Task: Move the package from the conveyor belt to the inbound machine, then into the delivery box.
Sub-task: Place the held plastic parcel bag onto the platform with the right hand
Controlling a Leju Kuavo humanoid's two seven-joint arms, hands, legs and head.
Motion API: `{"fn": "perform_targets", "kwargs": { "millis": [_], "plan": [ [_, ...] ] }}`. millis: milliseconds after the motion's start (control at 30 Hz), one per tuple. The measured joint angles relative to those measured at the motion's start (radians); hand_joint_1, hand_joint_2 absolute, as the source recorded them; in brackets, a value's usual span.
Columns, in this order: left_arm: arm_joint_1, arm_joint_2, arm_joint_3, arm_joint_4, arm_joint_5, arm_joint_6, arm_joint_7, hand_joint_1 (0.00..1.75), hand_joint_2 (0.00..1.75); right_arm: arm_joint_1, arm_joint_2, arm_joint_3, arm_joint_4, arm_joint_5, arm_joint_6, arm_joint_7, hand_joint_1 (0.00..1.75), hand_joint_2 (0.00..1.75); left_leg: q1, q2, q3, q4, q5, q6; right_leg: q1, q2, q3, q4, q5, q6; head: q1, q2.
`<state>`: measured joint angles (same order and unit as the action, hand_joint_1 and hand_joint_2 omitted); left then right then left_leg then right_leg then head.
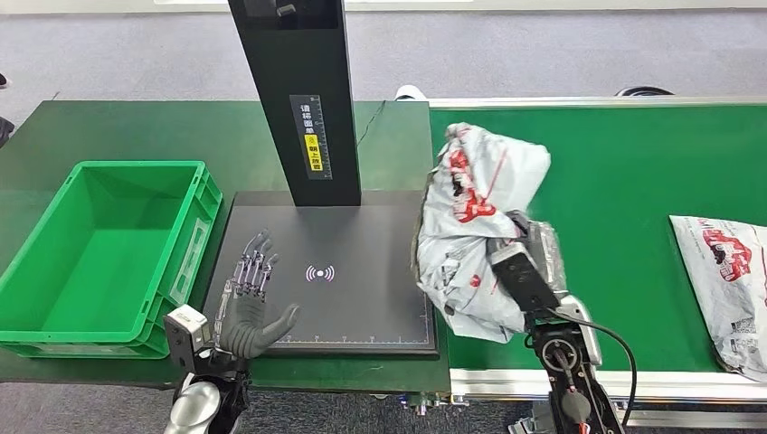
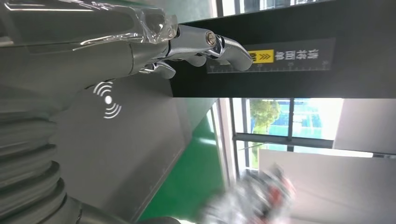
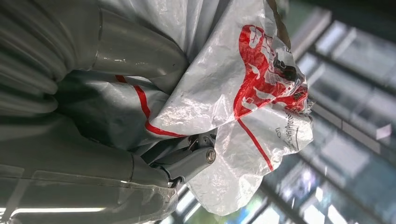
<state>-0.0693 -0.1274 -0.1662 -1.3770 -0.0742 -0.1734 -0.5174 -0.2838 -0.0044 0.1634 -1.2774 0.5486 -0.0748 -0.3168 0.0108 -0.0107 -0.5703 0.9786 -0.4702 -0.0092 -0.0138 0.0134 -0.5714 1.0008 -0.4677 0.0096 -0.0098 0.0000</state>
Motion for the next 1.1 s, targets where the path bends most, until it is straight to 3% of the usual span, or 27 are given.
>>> {"fn": "perform_targets", "kwargs": {
  "millis": [367, 600, 733, 767, 867, 900, 1100],
  "plan": [
    [-0.047, 0.001, -0.018, 0.014, 0.030, 0.032, -0.006, 0.00, 1.75, -0.146, -0.002, 0.254, 0.191, -0.039, 0.223, -0.020, 1.75, 1.75, 0.000, 0.000, 0.000, 0.000, 0.000, 0.000, 0.000, 0.000, -0.001, 0.000, 0.000, 0.000, 0.000, 0.000],
    [-0.068, 0.002, -0.029, 0.036, 0.043, 0.033, -0.007, 0.00, 1.75, -0.192, 0.008, 0.345, 0.250, -0.083, 0.298, -0.065, 1.75, 1.75, 0.000, 0.000, -0.001, 0.000, 0.000, 0.000, 0.000, 0.000, -0.001, 0.000, 0.000, 0.000, 0.000, 0.000],
    [-0.086, 0.003, -0.041, 0.049, 0.051, 0.035, -0.006, 0.00, 1.75, -0.214, 0.033, 0.393, 0.281, -0.074, 0.272, -0.042, 1.75, 1.75, 0.000, 0.000, -0.001, 0.000, 0.000, 0.000, 0.000, 0.000, -0.001, 0.000, 0.000, 0.000, 0.000, 0.000],
    [-0.088, 0.003, -0.043, 0.051, 0.053, 0.036, -0.005, 0.00, 1.75, -0.221, 0.037, 0.401, 0.290, -0.069, 0.255, -0.032, 1.58, 1.75, 0.000, 0.000, -0.001, 0.000, 0.000, 0.000, 0.000, 0.000, -0.001, 0.000, 0.000, 0.000, 0.000, 0.000],
    [-0.094, 0.003, -0.047, 0.058, 0.057, 0.038, 0.002, 0.00, 1.75, -0.240, 0.048, 0.421, 0.323, -0.044, 0.174, 0.006, 0.31, 1.75, 0.000, 0.000, -0.001, 0.000, 0.000, 0.000, 0.000, 0.000, -0.001, 0.000, 0.000, 0.000, 0.000, 0.000],
    [-0.097, 0.003, -0.049, 0.060, 0.058, 0.039, 0.006, 0.00, 1.75, -0.244, 0.053, 0.425, 0.336, -0.038, 0.146, 0.016, 0.03, 1.75, 0.000, 0.000, -0.001, 0.000, 0.000, 0.000, 0.000, 0.000, -0.001, 0.000, 0.000, 0.000, 0.000, 0.000],
    [-0.106, 0.003, -0.055, 0.074, 0.061, 0.039, 0.012, 0.00, 1.75, -0.248, 0.062, 0.433, 0.387, -0.033, 0.102, 0.032, 0.00, 1.75, 0.000, 0.000, -0.001, 0.000, 0.000, 0.000, 0.000, 0.000, -0.001, 0.000, 0.000, 0.000, 0.000, 0.000]
  ]
}}
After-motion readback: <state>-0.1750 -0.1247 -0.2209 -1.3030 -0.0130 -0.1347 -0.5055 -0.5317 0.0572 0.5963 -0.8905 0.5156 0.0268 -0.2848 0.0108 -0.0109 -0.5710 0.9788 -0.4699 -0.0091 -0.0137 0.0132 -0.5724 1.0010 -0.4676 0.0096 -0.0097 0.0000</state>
